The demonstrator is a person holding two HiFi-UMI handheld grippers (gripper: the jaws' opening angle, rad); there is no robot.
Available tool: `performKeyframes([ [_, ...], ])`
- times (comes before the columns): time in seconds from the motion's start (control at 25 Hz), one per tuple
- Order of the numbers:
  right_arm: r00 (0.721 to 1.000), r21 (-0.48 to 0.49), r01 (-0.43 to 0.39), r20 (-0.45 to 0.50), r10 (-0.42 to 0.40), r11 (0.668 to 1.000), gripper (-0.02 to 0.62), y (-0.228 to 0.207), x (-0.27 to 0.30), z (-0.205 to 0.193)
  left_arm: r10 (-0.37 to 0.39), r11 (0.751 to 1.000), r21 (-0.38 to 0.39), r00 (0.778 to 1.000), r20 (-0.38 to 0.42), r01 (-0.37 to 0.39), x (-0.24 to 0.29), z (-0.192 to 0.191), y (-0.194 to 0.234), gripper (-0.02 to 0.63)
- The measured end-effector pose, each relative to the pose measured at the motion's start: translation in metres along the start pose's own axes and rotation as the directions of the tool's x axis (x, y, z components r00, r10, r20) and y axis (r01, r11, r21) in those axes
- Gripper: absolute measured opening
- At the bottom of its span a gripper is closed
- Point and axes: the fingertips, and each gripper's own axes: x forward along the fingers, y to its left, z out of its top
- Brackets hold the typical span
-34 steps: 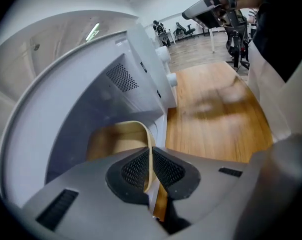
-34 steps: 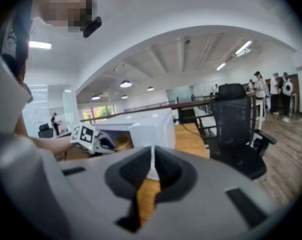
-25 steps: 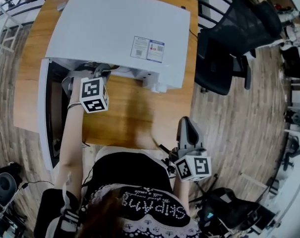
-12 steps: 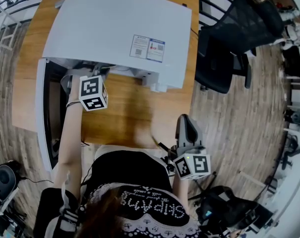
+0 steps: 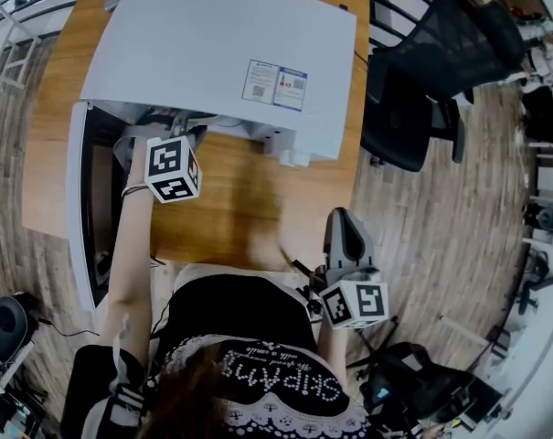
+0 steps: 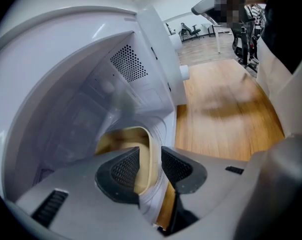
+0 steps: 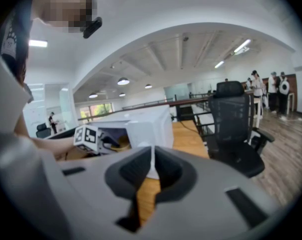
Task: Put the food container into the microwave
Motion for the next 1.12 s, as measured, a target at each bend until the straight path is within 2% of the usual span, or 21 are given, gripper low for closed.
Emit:
performKeyframes([
  [0.32,1.000,-0.002,-0.002,0.014,0.002,1.000,0.040,0.001,-0.006,0.000,0.034,0.998,-0.046,0.999,0.029,-0.032,-0.017,0.003,0.005,0.161],
  [0.56,1.000,-0.007,-0.012,0.025,0.012,1.000,0.040,0.006,-0.011,0.001,0.089,0.994,-0.074,0.993,0.072,-0.084,-0.032,0.012,0.009,0.067],
  [0.88,0.999,-0.018,-0.015,0.041,0.016,1.000,0.040,0.011,-0.024,0.001,0.140,0.986,-0.110,0.983,0.115,-0.128,-0.050,0.021,0.011,0.031],
  [1.0,0.999,-0.022,-0.015,0.045,0.016,1.000,0.040,0.011,-0.030,0.000,0.205,0.965,-0.196,0.968,0.147,-0.175,-0.061,0.026,0.018,0.030],
  [1.12,0.999,-0.025,-0.019,0.049,0.020,1.000,0.040,0.012,-0.034,0.000,0.294,0.916,-0.336,0.936,0.192,-0.219,-0.079,0.032,0.027,0.029],
])
